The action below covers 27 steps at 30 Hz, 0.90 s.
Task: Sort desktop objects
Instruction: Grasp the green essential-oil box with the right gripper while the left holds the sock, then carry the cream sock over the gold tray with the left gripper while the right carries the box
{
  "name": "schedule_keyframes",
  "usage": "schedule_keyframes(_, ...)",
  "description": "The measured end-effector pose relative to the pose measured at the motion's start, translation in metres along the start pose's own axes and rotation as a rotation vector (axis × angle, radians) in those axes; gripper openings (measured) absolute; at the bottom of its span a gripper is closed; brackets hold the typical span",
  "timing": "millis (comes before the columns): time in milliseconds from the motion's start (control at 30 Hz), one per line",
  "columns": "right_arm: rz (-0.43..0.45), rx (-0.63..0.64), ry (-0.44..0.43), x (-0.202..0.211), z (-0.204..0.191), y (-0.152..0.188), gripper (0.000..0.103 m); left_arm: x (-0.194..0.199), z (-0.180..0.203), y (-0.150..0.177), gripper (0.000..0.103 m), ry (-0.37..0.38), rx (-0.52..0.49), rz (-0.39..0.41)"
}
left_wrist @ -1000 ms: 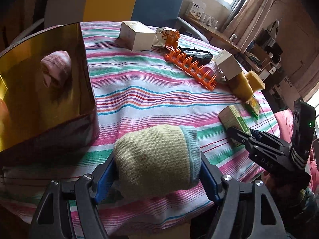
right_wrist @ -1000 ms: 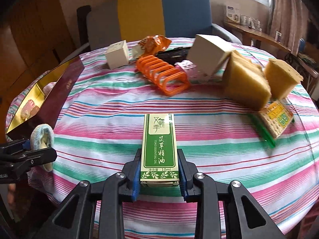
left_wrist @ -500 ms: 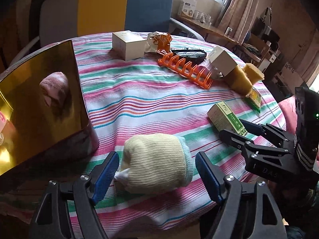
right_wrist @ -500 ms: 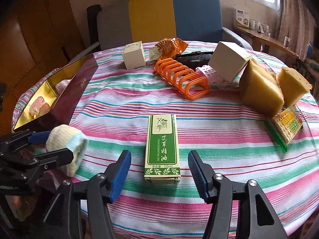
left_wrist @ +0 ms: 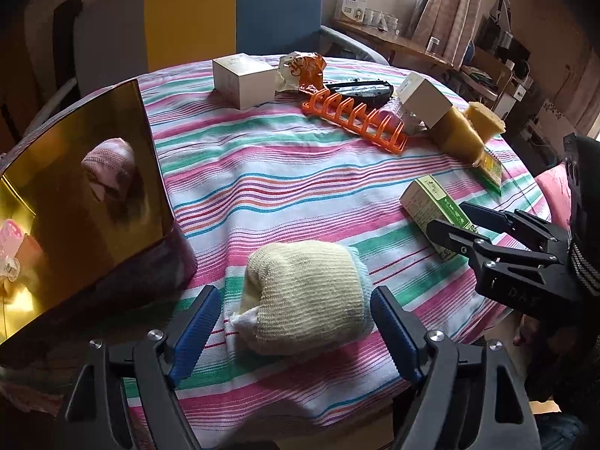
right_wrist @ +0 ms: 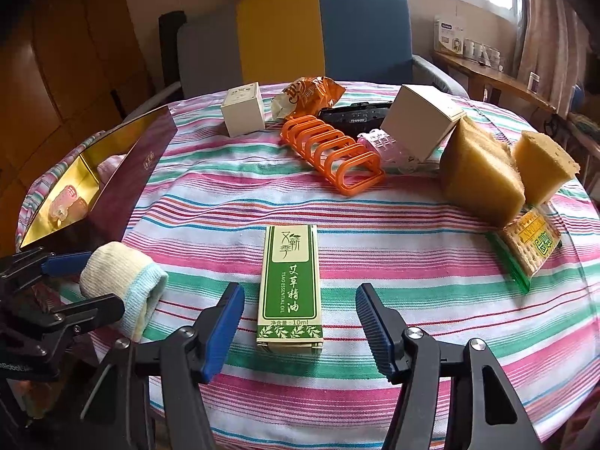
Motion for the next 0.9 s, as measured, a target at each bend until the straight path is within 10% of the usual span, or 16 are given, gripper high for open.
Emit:
schedule_keyframes(233,-0.019,0.02,0.016,-0.007,-0.001,0.004,0.032,-0.003,-0.01,0.003,0.082,0.059,0.08,0.006)
schedule_keyframes(900,0.034,0.077,-0.042,0.019,-0.033,-0.015,0.031,0.052,-0.023,-0.01,0.069,0.03,0.095,0.187)
Point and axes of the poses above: each gripper's, at about its wrist camera, not at the fingertips, and x roughly against the way its jaws point, z to its right, y to its underside, the point moved 9 cm from there along -x, roughly the way its jaws point, and after that the axes turned 6 degrees about y, right-handed, at the moved point
